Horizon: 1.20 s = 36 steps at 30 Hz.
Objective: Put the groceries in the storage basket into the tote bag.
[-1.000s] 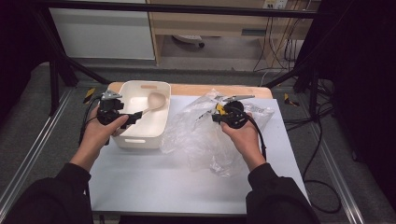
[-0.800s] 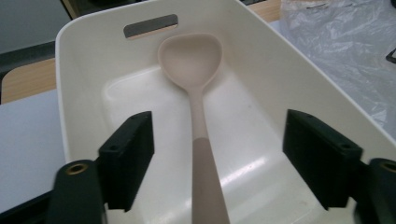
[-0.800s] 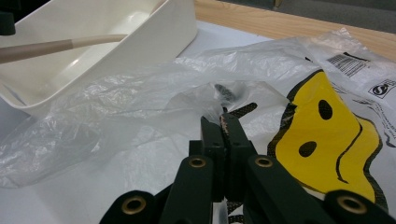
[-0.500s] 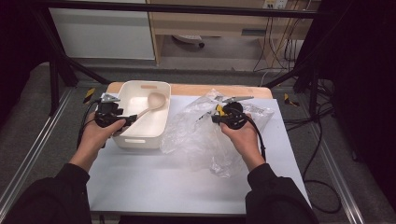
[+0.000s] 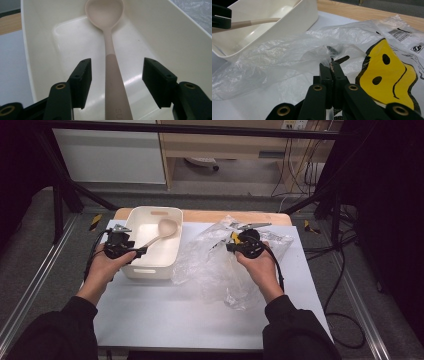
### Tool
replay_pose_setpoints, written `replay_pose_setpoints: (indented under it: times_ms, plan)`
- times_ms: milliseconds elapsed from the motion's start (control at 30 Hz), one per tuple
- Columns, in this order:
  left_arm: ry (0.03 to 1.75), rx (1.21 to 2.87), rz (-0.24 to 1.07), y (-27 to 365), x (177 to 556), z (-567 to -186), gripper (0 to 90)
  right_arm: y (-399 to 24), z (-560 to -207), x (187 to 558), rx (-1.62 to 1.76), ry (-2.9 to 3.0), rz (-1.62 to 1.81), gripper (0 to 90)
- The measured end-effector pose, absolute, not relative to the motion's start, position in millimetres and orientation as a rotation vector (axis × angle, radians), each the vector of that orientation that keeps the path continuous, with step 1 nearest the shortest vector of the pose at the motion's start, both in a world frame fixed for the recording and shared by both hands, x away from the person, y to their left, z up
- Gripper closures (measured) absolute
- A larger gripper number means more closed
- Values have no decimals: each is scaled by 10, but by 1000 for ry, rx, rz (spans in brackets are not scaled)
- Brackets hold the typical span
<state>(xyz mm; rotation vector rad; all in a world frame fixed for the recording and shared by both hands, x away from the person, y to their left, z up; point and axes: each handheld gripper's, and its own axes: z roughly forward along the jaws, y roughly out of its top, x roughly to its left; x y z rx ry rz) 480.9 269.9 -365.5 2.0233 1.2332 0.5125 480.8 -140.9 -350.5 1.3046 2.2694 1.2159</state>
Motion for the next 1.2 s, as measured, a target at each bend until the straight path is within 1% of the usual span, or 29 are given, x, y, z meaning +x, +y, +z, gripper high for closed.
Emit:
replay_pose_setpoints:
  times_ms: [833, 967, 1200]
  plan:
    - [1261, 2049, 505, 2679, 4843, -3765, 491, -1411, -3517, 4813, 1303, 2273, 1218, 900]
    - [1269, 2057, 498, 2687, 4853, -3774, 516, -1409, -3522, 4815, 1299, 2276, 1215, 900]
    - [1275, 2078, 483, 2688, 4854, -3786, 593, -1409, -3525, 4816, 1303, 2276, 1212, 900]
